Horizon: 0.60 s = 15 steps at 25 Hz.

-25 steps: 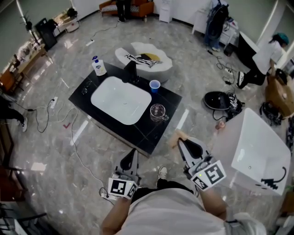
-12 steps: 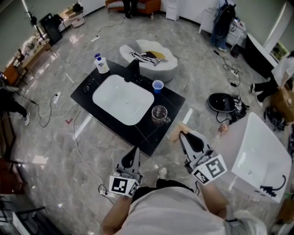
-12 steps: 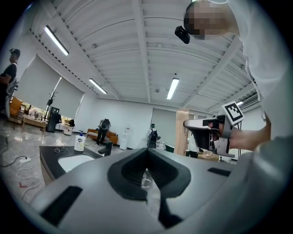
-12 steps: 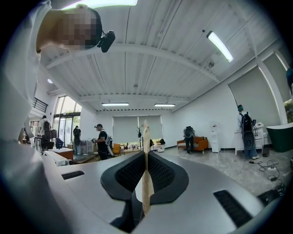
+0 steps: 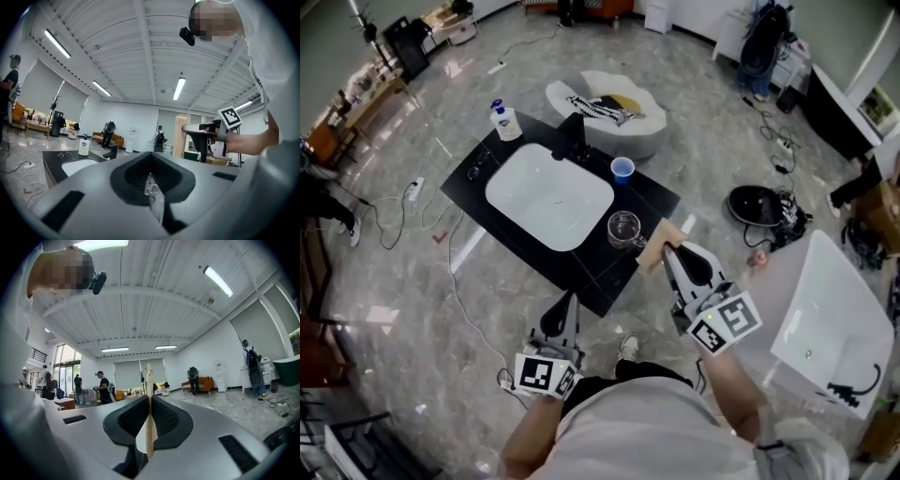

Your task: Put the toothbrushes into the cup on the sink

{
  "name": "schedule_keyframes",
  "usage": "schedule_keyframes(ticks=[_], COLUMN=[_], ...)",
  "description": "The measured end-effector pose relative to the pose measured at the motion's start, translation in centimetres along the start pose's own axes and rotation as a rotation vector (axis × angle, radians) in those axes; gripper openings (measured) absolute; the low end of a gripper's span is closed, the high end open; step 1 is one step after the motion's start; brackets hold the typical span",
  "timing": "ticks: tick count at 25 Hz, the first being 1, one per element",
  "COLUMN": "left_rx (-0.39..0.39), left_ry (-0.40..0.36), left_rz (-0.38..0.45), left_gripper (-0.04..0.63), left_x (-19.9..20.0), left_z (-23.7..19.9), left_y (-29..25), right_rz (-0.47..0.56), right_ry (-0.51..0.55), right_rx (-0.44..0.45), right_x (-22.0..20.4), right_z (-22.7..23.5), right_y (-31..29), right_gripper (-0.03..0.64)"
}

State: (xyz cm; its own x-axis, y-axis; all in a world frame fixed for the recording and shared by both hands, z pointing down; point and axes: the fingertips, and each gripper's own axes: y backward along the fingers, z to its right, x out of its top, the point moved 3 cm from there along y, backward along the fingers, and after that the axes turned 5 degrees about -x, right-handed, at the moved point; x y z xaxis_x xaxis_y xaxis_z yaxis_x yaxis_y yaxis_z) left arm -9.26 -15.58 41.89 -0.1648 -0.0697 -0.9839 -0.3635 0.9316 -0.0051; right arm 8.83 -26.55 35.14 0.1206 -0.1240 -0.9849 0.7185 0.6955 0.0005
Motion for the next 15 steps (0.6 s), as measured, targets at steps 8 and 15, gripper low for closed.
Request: schedule_keyframes(ticks=[8,15], left_rx=[0.075,0.121], left_ry=[0.003,0.005], left_rz=[-0.01,-0.004], left_gripper=[0.002,0.002], left_x=[-0.3,-0.5], left_z=[-1.8,-3.3], left_y=[-1.0,-2.3], right_rz=[-0.011,-0.011], right_ry=[-0.009,-0.017], right_rx=[0.025,0.035], right_x=[-1.3,-2.3], right_z=[1.8,3.1], right_y=[-4.0,-7.0], right_gripper=[0.049,0.049])
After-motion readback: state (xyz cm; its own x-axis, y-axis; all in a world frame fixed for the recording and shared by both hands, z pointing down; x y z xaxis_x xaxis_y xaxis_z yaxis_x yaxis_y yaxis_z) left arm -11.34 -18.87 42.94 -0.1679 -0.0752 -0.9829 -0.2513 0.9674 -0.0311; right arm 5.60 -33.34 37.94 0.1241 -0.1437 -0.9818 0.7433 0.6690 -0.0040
